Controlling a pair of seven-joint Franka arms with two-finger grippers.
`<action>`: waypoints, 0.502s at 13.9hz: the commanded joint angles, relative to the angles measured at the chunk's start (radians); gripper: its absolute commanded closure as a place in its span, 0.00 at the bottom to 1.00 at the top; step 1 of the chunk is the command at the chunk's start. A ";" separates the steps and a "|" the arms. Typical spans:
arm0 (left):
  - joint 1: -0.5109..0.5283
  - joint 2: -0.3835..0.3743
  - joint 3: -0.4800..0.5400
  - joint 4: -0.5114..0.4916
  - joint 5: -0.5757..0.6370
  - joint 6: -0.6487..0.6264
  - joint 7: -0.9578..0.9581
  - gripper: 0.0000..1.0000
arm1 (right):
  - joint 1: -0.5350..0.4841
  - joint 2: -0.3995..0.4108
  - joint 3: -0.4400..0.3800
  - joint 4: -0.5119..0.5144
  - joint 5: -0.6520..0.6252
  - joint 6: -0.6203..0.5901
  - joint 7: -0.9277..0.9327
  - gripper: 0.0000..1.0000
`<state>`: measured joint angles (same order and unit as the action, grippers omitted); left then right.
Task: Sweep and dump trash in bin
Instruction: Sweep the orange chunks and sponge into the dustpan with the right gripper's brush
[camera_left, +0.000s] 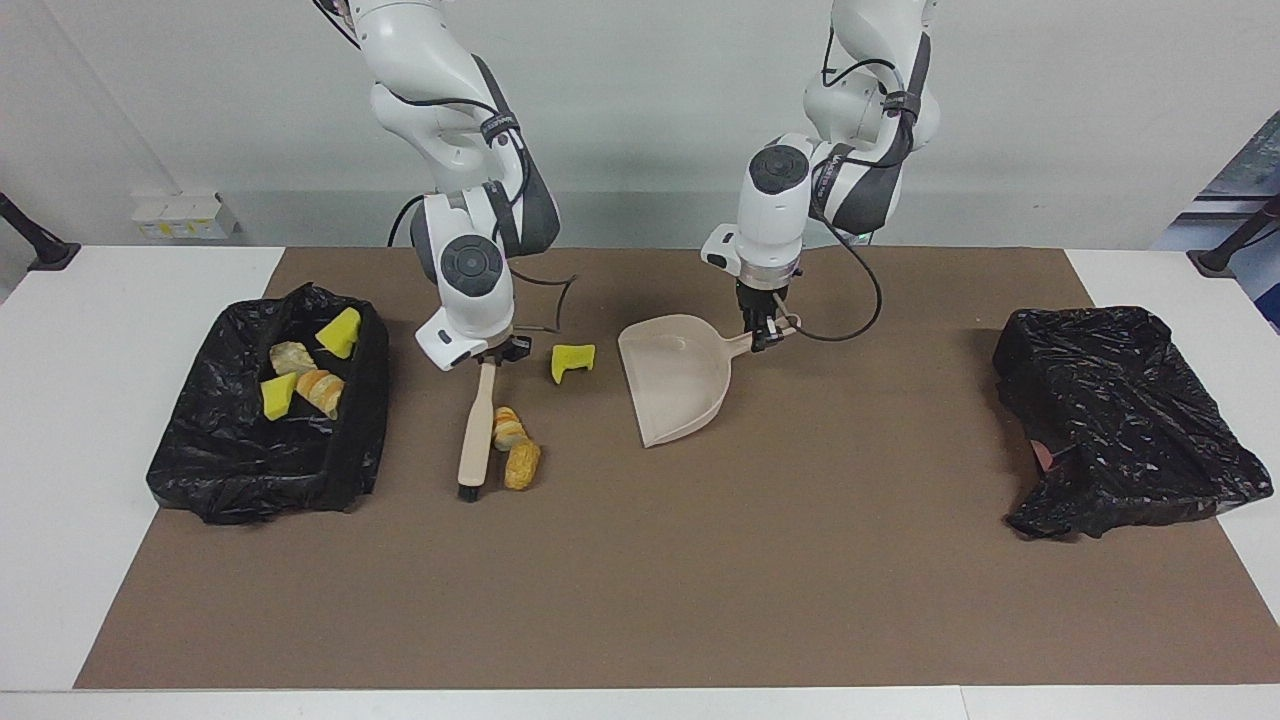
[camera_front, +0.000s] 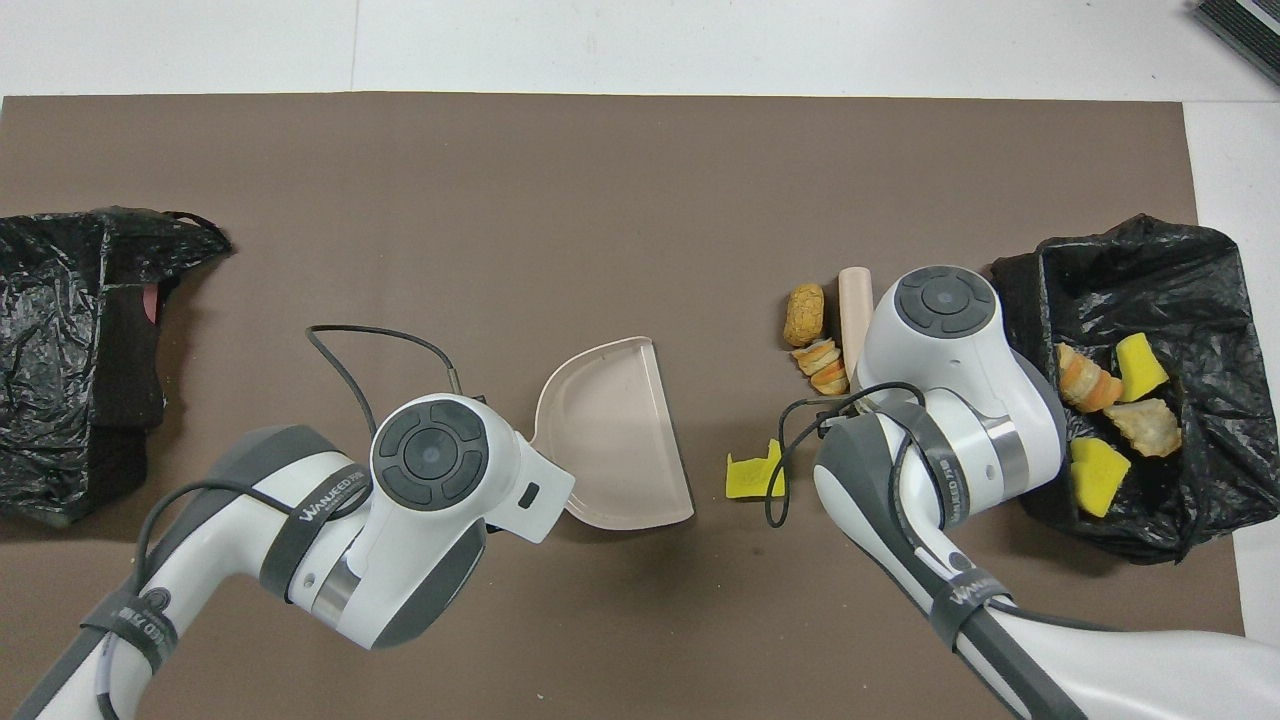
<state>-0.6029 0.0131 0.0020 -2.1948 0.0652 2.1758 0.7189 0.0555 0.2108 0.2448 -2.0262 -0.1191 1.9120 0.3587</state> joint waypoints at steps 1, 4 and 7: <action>0.023 -0.018 0.012 -0.026 0.027 0.048 -0.067 1.00 | 0.024 0.045 0.008 0.046 -0.017 -0.021 -0.085 1.00; 0.029 -0.016 0.012 -0.025 0.027 0.041 -0.119 1.00 | 0.044 0.032 0.024 0.032 0.004 -0.085 -0.205 1.00; 0.025 0.016 0.012 -0.020 0.030 0.045 -0.150 1.00 | 0.078 0.010 0.071 0.027 0.123 -0.125 -0.221 1.00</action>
<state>-0.5794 0.0220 0.0159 -2.1985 0.0668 2.1919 0.6080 0.1158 0.2308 0.2841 -1.9979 -0.0632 1.8208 0.1797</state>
